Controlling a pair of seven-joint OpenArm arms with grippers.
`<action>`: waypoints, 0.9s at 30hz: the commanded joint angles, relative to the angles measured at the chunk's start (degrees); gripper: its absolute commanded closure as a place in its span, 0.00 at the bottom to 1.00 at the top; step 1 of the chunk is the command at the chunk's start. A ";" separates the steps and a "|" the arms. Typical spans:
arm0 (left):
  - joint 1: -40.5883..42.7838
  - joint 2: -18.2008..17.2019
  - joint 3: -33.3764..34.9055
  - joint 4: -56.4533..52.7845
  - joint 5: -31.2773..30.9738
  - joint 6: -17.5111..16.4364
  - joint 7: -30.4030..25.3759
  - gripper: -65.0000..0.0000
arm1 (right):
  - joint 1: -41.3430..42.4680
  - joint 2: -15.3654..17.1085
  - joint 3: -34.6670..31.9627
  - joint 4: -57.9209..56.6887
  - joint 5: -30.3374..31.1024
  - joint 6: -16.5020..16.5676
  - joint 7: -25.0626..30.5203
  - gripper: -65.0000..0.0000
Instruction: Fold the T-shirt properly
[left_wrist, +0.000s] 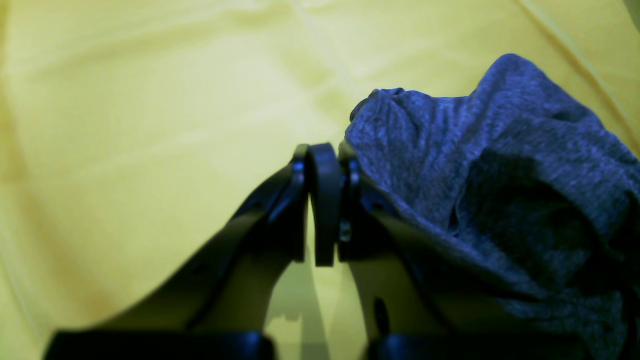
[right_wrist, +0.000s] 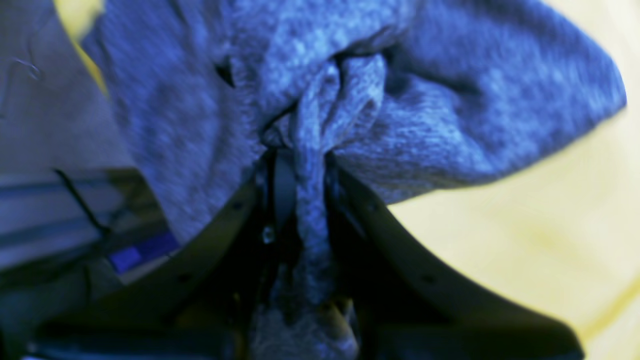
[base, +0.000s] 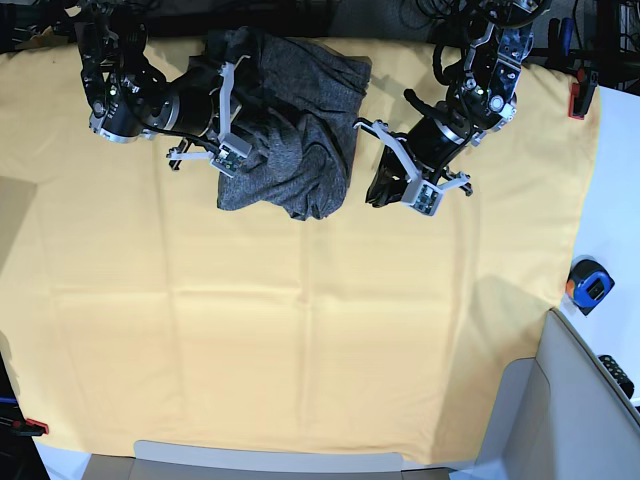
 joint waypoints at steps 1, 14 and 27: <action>-0.36 -0.18 -0.17 0.90 -0.34 0.01 -1.34 1.00 | 0.66 0.17 0.24 1.11 1.72 0.15 1.31 0.99; -0.36 -0.18 -0.17 0.55 -0.34 0.01 -1.34 1.00 | 0.04 -0.01 0.24 1.11 2.86 0.06 1.22 0.74; -0.36 -0.27 -0.17 0.46 -0.34 0.01 -1.34 1.00 | -3.56 2.63 0.41 1.38 3.04 0.15 1.05 0.65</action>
